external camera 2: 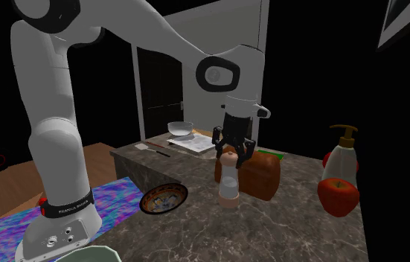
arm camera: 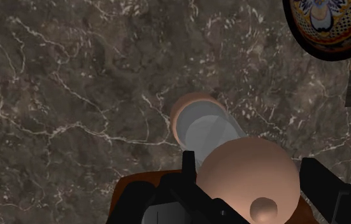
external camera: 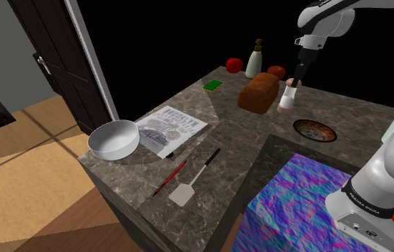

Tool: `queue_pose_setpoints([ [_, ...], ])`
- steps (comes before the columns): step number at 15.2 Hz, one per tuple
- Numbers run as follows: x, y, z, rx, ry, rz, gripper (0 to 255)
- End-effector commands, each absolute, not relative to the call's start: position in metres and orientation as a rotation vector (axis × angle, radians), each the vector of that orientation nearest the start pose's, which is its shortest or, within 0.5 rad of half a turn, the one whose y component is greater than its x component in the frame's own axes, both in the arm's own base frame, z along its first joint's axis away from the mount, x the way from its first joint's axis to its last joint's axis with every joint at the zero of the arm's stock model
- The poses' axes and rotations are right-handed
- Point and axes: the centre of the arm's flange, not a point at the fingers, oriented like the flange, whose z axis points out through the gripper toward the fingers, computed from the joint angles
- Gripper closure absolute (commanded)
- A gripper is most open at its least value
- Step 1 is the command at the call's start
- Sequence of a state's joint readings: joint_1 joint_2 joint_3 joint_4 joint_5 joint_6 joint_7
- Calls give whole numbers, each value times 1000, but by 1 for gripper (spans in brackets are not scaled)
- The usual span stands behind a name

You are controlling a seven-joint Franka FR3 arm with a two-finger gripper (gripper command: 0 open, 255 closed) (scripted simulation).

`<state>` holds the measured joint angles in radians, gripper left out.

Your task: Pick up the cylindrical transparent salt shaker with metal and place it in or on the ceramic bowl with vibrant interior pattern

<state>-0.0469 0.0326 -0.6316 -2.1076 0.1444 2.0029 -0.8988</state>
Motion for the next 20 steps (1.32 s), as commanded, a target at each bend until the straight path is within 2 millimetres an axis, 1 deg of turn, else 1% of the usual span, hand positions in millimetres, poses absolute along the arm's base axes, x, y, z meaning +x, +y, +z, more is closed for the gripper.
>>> queue_pose_setpoints([
  [1, 421, -327, 394, -2965, -223, 23, 255],
  [3, 421, -327, 394, -2965, -223, 23, 255],
  [20, 421, -327, 484, -2965, -223, 23, 255],
])
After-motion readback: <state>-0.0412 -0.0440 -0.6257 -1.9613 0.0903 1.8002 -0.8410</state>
